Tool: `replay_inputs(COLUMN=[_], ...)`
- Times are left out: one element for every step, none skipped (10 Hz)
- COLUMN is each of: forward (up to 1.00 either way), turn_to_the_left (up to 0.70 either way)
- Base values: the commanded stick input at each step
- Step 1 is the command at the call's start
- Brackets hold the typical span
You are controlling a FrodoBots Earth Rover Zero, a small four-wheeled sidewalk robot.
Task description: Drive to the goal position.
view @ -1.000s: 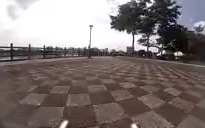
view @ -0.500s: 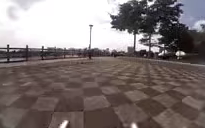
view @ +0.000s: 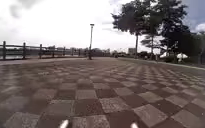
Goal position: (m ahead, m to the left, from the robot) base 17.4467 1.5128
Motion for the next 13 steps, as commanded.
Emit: replay_inputs(forward=[1.0, 1.0, 1.0, 1.0, 1.0, 1.0, 1.0, 1.0, 1.0, 1.0, 1.0, 1.0, 1.0], turn_to_the_left=[0.0, 0.0, 0.0, 0.0, 0.0, 0.0, 0.0, 0.0, 0.0, 0.0, 0.0, 0.0, 0.0])
